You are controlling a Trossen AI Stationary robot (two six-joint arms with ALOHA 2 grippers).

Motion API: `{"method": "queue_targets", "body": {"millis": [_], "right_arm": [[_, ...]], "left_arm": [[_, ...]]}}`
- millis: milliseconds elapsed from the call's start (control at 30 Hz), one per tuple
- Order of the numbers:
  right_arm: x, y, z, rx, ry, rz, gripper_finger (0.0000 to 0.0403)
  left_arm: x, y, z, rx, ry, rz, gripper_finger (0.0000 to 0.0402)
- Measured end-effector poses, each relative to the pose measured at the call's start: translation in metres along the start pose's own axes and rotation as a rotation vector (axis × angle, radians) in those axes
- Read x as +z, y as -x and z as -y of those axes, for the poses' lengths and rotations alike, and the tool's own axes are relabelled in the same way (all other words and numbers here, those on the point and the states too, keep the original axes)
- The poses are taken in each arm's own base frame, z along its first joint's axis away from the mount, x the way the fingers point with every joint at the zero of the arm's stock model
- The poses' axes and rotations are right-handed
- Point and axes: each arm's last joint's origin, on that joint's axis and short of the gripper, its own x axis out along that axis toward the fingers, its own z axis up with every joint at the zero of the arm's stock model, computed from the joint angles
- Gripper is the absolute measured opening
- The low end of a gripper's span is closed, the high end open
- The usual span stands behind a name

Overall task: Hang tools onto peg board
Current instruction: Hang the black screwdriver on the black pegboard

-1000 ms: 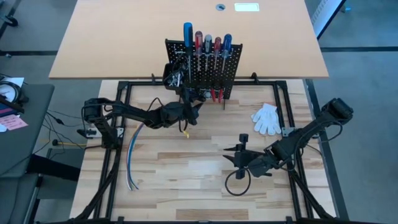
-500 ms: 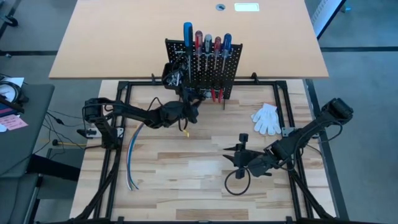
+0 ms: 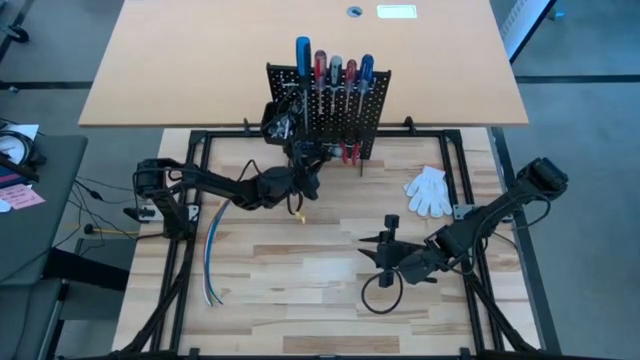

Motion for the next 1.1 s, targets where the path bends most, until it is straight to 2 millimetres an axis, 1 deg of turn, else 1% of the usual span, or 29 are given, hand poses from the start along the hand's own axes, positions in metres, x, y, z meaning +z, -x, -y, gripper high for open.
{"method": "queue_targets", "body": {"millis": [167, 300, 400, 500, 600, 700, 800, 867, 967, 1100], "right_arm": [[0.0, -0.006, 0.008, -0.025, -0.038, -0.015, 0.0122], [0.0, -0.014, 0.018, -0.064, -0.048, -0.032, 0.0135], [0.0, -0.021, 0.027, -0.096, -0.025, -0.043, 0.0159], [0.002, -0.029, 0.039, -0.137, -0.016, -0.039, 0.0194], [0.005, -0.038, 0.053, -0.187, -0.032, -0.027, 0.0228], [0.006, -0.047, 0.071, -0.247, -0.064, -0.027, 0.0247], [0.005, -0.054, 0.087, -0.29, -0.078, -0.033, 0.025], [0.006, -0.057, 0.093, -0.3, -0.073, -0.029, 0.025], [0.008, -0.057, 0.095, -0.302, -0.069, -0.009, 0.0249], [0.013, -0.055, 0.091, -0.291, -0.054, 0.027, 0.0249]], "left_arm": [[0.006, 0.005, 0.005, -0.012, -0.002, 0.017, 0.0085], [0.014, 0.013, 0.01, -0.006, -0.025, 0.014, 0.0084], [0.02, 0.019, 0.014, -0.004, -0.06, 0.023, 0.0084], [0.025, 0.023, 0.017, -0.007, -0.077, 0.039, 0.0084], [0.029, 0.026, 0.018, -0.005, -0.086, 0.053, 0.0084], [0.034, 0.031, 0.021, -0.011, -0.1, 0.078, 0.0084], [0.039, 0.036, 0.024, -0.009, -0.111, 0.093, 0.0084], [0.043, 0.041, 0.026, 0.003, -0.12, 0.092, 0.0084], [0.049, 0.048, 0.029, 0.018, -0.121, 0.091, 0.0084], [0.058, 0.059, 0.029, 0.039, -0.079, 0.106, 0.0084]]}}
